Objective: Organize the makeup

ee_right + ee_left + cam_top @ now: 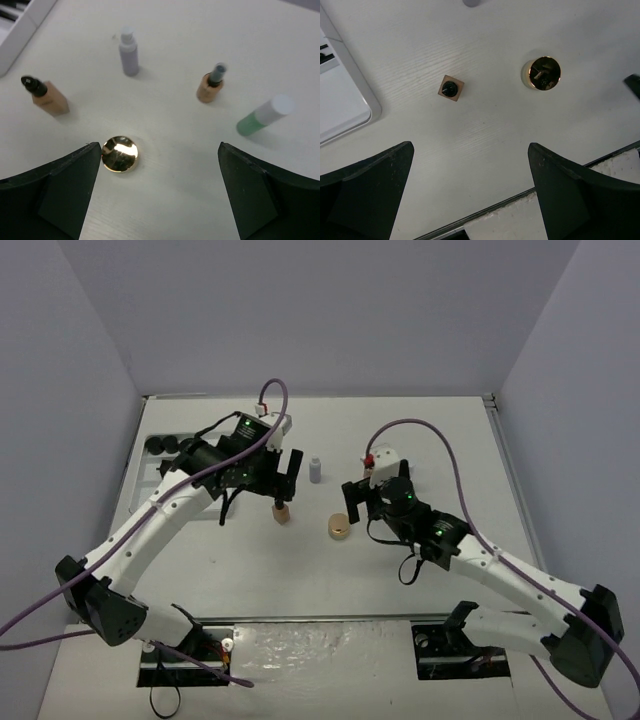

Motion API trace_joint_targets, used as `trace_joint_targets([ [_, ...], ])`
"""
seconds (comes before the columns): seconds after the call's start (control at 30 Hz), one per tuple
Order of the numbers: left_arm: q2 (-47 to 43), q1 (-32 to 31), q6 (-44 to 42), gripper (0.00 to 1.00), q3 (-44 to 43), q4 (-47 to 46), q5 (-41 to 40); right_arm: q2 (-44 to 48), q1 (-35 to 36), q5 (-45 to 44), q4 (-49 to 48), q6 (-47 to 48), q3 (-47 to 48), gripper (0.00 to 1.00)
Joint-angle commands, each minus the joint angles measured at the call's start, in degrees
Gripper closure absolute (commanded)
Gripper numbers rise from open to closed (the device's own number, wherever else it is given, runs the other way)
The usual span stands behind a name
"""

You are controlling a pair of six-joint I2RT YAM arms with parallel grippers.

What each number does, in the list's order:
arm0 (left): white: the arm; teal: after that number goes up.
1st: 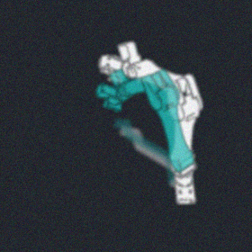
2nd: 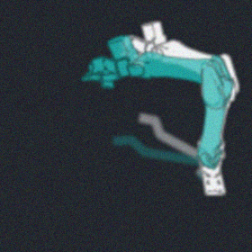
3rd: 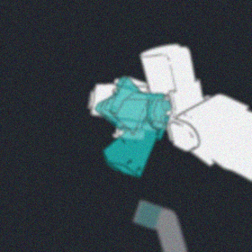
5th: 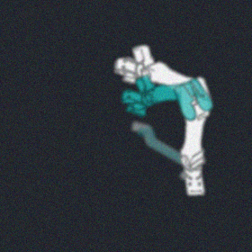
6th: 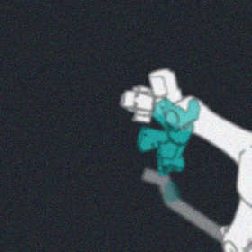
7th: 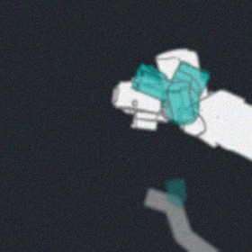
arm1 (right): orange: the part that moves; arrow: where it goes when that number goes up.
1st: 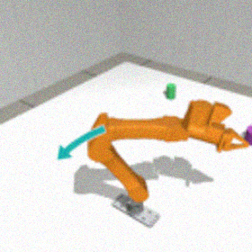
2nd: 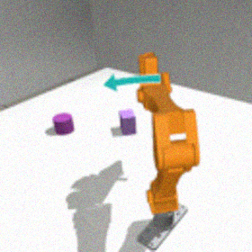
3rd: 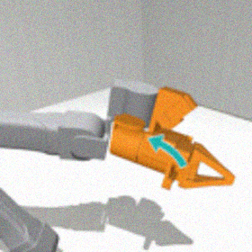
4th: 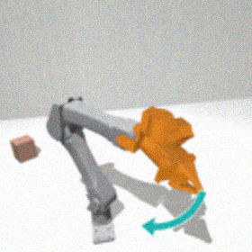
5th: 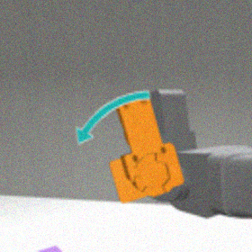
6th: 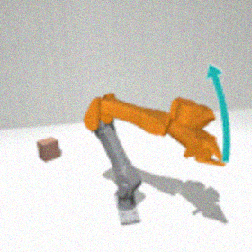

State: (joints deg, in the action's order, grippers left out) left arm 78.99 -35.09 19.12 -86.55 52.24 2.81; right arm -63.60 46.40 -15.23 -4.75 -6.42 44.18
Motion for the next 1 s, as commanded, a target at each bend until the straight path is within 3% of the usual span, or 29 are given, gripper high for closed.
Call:
trace_joint_targets([
  [0.0, 4.25, -6.87, 1.67, 0.03, -4.73, -3.15, -3.34, 12.14, -3.86, -7.67, 5.46, -1.84, 3.33, 0.00],
  [0.37, 21.33, -17.40, 1.71, 0.03, -11.59, -5.91, -5.64, 28.11, -4.83, -16.73, 10.86, -1.59, 5.73, 0.00],
  [0.73, 35.76, -18.43, 1.19, 0.04, -16.19, -6.25, -3.44, 30.20, -4.74, -18.43, 12.69, -1.30, 6.47, 0.00],
  [0.97, 39.51, -18.39, 1.41, 0.14, -16.46, -7.10, -2.81, 30.38, -4.78, -18.43, 13.49, -1.01, 7.23, 0.00],
])
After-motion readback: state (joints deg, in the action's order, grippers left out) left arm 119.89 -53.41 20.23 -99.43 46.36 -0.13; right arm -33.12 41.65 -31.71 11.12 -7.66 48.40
